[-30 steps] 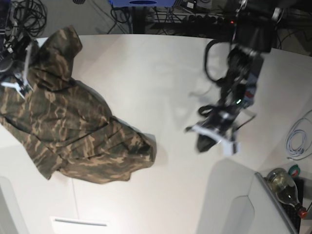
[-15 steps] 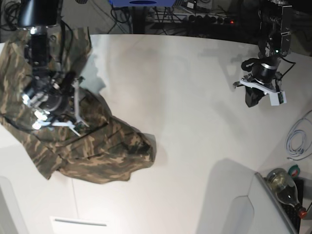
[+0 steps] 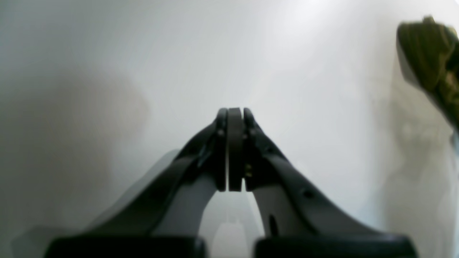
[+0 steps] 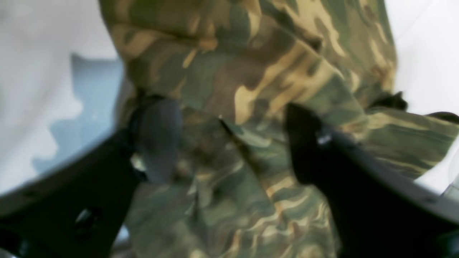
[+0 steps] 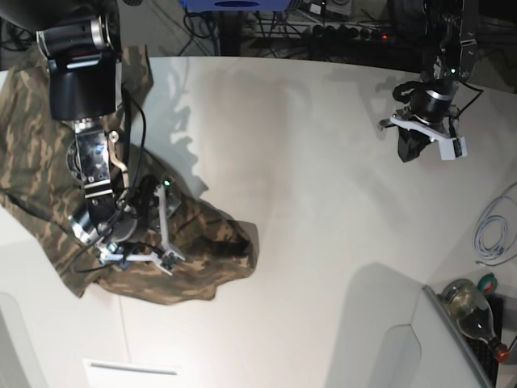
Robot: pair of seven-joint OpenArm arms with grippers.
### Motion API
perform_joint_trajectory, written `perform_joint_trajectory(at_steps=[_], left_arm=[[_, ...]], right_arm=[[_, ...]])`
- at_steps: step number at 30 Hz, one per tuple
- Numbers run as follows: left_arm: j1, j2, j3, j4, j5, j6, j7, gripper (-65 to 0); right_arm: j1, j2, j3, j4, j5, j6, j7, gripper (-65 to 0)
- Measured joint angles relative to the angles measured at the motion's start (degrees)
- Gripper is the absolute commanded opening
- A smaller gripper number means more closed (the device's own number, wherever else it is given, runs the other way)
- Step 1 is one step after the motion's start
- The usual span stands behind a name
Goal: Layout the t-shirt on the table in an organized manner, then fold the t-shirt properly
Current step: 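Lift the shirt with the right gripper and flip it over itself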
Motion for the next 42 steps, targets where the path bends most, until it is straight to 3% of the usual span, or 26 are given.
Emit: perform_joint_trajectory(at_steps=[3, 5, 6, 10, 12, 14, 19, 23, 26, 28, 32, 37, 39, 42], left_arm=[[0.57, -0.04, -0.07, 0.26, -0.04, 0.15, -0.44, -65.0], [0.63, -0.04, -0.07, 0.26, -0.02, 0.15, -0.26, -65.0], [0.7, -0.07, -0.11, 0.26, -0.02, 0.13, -0.46, -65.0], [0.83, -0.02, -0.11, 0.09, -0.02, 0.13, -0.15, -65.0], [0.81, -0.04, -0.11, 0.02, -0.02, 0.15, -0.28, -65.0], [0.76, 0.02, -0.11, 0.0, 0.0, 0.15, -0.15, -65.0], [0.37, -0.02, -0.2, -0.09, 0.15, 0.15, -0.31, -65.0], [-0.52, 0.02, -0.13, -0.13, 0.17, 0.11, -0.02, -65.0], [-0.98, -0.04, -0.15, -0.13, 0.2, 0.11, -0.48, -65.0], [-0.96, -0.04, -0.15, -0.13, 0.2, 0.07, -0.26, -65.0], [-1.07, 0.02, -0.17, -0.2, 0.15, 0.13, -0.11, -65.0], [-1.05, -0.13, -0.15, -0.22, 0.17, 0.17, -0.15, -65.0], [-1.01, 0.04, -0.24, -0.22, 0.09, 0.13, -0.42, -65.0], [-1.11, -0.04, -0.11, -0.57, 0.09, -0.07, -0.15, -65.0]], right_arm=[[2.29, 0.02, 0.0, -4.74, 0.02, -0.04, 2.64, -14.9], [3.8, -0.02, 0.0, -9.09, 0.02, -0.02, 2.69, -20.1], [4.2, -0.02, 0.0, -10.8, 0.31, -0.02, 2.69, -26.1], [3.91, -0.02, 0.04, -11.65, 0.26, -0.02, 2.62, -65.0], [3.02, -0.31, 0.04, -7.93, -0.04, -0.02, 1.9, -62.4], [0.7, -1.44, 0.13, -0.2, -0.48, -0.31, -0.11, -65.0], [-2.84, -4.26, -0.15, 17.55, -0.04, -0.24, -10.51, -65.0], [-1.92, -3.89, -0.07, 28.55, -0.07, -0.04, -15.74, -65.0], [0.11, -3.56, 0.17, 33.38, 0.22, -0.02, -16.31, -65.0], [3.48, -1.6, 0.15, 32.98, 1.29, 0.04, -15.82, -65.0], [12.17, 2.19, 1.07, 20.11, 1.05, 0.02, -13.14, -64.8], [21.59, 2.32, 15.41, -8.81, -0.17, 0.13, -1.97, -63.6], [25.94, 4.57, 18.86, -22.91, 0.33, -0.33, 1.92, -57.3], [28.74, 7.45, 18.93, -38.21, -0.74, -0.79, 4.68, -38.6]])
